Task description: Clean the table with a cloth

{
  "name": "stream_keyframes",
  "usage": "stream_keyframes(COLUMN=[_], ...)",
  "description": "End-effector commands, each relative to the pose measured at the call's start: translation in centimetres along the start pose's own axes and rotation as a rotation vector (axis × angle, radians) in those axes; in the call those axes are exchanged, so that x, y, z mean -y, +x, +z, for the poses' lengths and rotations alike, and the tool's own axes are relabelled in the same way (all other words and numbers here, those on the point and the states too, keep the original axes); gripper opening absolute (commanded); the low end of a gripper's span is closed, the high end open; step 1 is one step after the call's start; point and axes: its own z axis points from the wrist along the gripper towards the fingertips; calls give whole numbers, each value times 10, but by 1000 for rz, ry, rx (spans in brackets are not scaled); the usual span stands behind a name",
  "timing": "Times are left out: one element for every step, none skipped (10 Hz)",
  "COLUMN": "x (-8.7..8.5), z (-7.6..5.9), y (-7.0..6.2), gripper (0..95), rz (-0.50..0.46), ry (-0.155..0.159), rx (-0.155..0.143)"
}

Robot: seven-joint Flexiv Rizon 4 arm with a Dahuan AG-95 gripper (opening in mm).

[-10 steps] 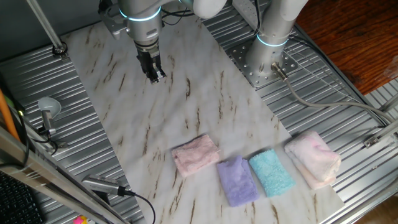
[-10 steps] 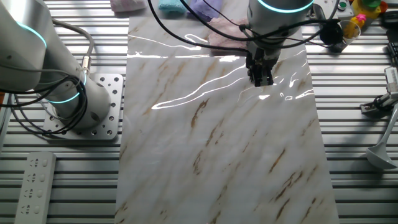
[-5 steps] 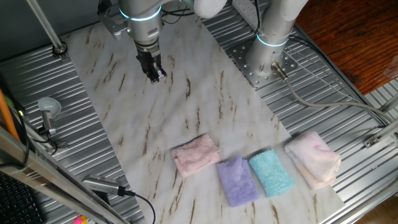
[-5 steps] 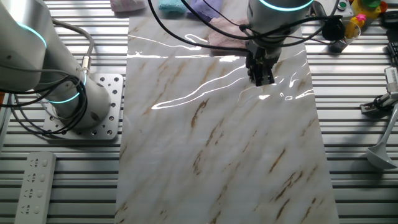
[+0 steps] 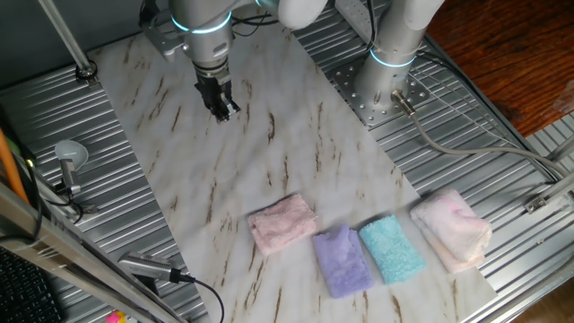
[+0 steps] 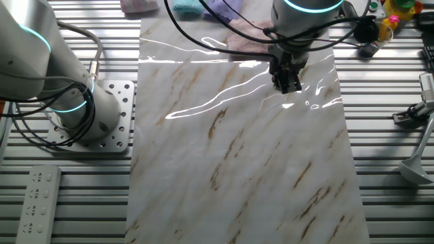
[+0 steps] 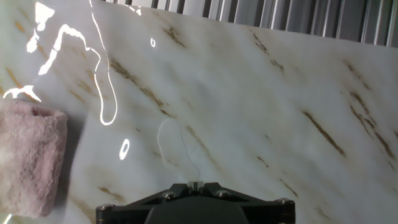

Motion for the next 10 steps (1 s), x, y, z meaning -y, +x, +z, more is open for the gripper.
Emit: stream_keyframes(x=[4,6,8,11,14,14,17,20,24,26], z=[4,7,12,19,25,28,33,37,41,44], y=[-11,-15,-19,-23,-24,-24,-25,-28,-29,-29], gripper=[0,0,0,0,0,0,0,0,0,0], rz=[-12,-15,-21,-37,-53,-62,-74,-84,-102,-117], ry=[0,1,0,0,-1,-2,-5,-5,-6,-11], rx=[-2,-3,-2,-1,-1,0,1,1,1,3])
